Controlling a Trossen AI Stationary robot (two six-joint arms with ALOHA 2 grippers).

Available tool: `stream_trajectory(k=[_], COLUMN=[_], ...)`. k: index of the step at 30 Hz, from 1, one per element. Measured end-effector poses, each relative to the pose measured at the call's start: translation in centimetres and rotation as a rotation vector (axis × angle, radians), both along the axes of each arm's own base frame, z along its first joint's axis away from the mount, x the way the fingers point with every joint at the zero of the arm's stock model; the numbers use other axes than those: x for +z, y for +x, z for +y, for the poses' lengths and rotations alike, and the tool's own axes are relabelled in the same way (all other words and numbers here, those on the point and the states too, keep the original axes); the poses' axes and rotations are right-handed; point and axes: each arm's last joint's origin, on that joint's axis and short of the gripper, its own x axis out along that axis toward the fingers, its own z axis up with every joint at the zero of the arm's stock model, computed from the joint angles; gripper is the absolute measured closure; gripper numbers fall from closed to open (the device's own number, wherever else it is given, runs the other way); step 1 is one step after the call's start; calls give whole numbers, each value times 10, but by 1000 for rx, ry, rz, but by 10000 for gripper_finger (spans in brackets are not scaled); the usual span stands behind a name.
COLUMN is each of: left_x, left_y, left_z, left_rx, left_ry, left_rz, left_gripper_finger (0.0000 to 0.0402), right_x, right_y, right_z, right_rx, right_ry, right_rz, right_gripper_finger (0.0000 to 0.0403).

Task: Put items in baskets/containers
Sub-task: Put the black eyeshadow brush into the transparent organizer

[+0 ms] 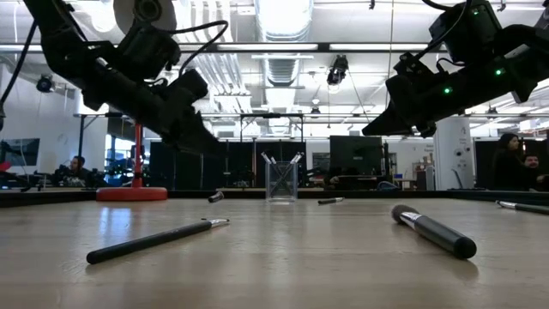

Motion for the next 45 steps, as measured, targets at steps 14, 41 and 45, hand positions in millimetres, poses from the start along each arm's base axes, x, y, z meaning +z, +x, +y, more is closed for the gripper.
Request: stream_trajectory(k=[14, 41, 45], left_x=[-13, 9, 6], left_y=[-4, 55, 72], left_z=[-42, -152, -159], left_rx=[-60, -38, 8], left_ry=[-93, -304, -297], left_rz=[145, 308, 412], left_gripper_finger=[401, 307, 300], right_x=[0, -1, -1], right_y=[0, 0, 0], right_z=[0, 0, 0], right_rx=[0, 4, 6], right_ry=[0, 9, 9], right_rz=[2, 3, 4], right_gripper_finger=[394, 394, 394])
